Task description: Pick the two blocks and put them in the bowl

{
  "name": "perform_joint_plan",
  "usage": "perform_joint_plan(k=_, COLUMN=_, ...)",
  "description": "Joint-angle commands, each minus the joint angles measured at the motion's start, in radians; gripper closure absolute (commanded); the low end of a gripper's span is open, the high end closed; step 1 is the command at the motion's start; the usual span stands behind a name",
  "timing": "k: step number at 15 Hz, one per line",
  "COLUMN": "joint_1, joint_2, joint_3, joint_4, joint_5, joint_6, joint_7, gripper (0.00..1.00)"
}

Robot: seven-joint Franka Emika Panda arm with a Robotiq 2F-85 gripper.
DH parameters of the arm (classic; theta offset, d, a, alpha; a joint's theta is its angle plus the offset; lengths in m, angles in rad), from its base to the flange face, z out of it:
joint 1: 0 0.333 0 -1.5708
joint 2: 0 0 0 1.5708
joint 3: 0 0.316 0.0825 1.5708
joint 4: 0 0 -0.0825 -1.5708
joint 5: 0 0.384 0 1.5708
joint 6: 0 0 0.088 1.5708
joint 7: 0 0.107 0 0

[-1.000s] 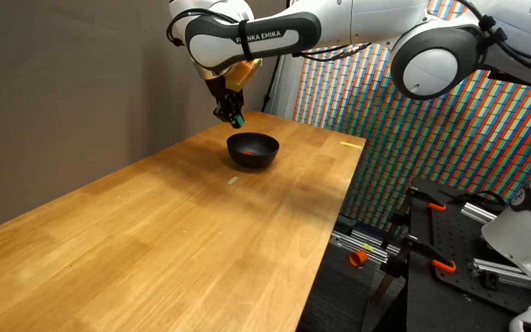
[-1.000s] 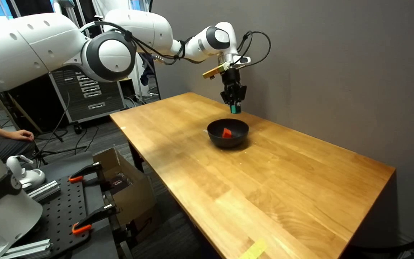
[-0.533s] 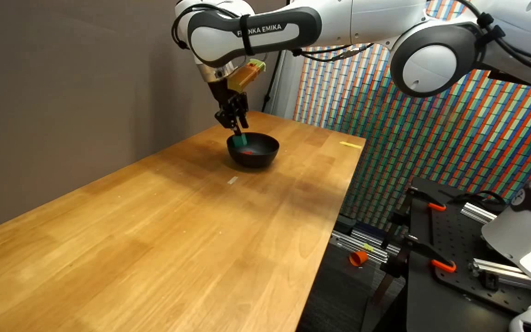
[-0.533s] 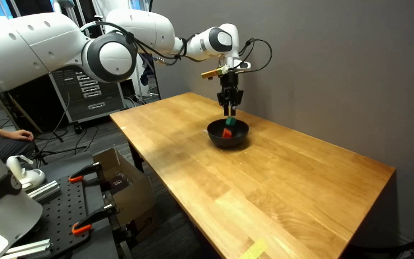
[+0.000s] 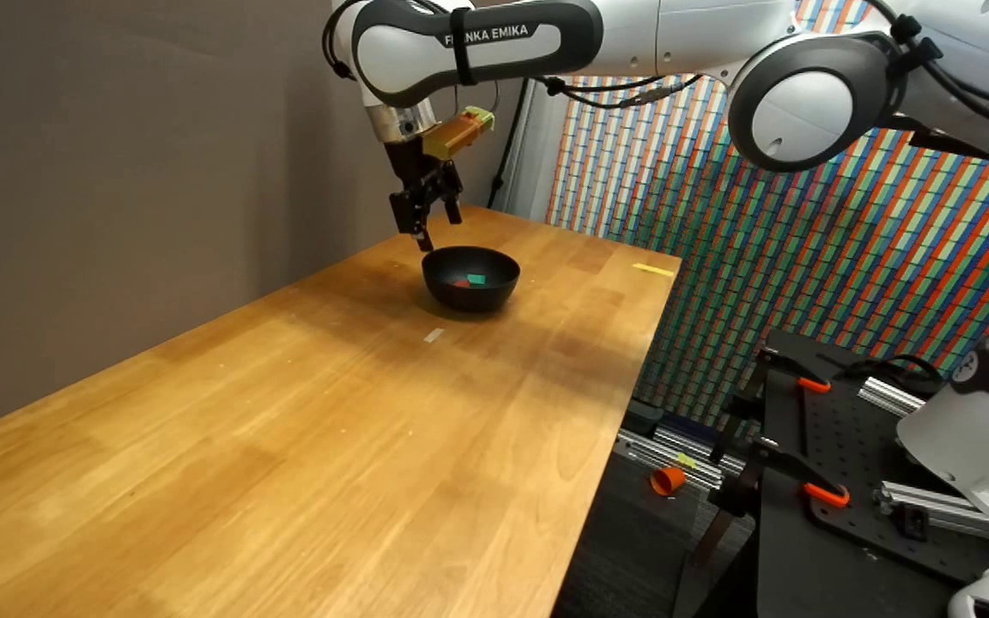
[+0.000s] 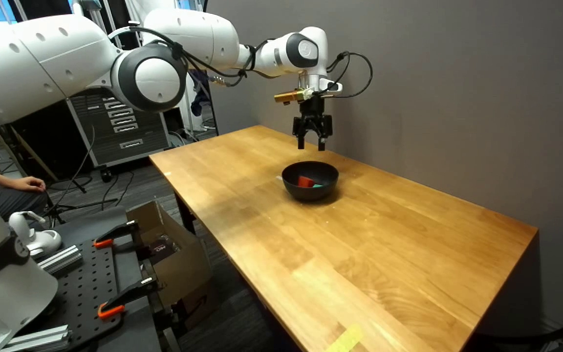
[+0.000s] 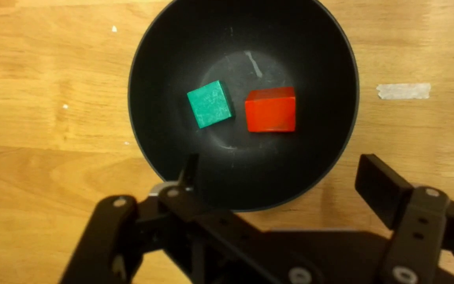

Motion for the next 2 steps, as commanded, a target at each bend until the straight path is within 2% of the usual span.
perform_joint_plan(k=1, joint_1=0.000, joint_2=-0.014, joint_3=0.003, joint_4=-0.013, joint_5=0.009, joint_6=0.005, joint_7=-0.006, gripper=0.00)
perform_joint_plan(k=2, joint_1=0.000, joint_2=-0.019, joint_3=0.006, joint_4=-0.013, joint_5=0.011, joint_6=0.005, joint_7=-0.010, gripper=0.00)
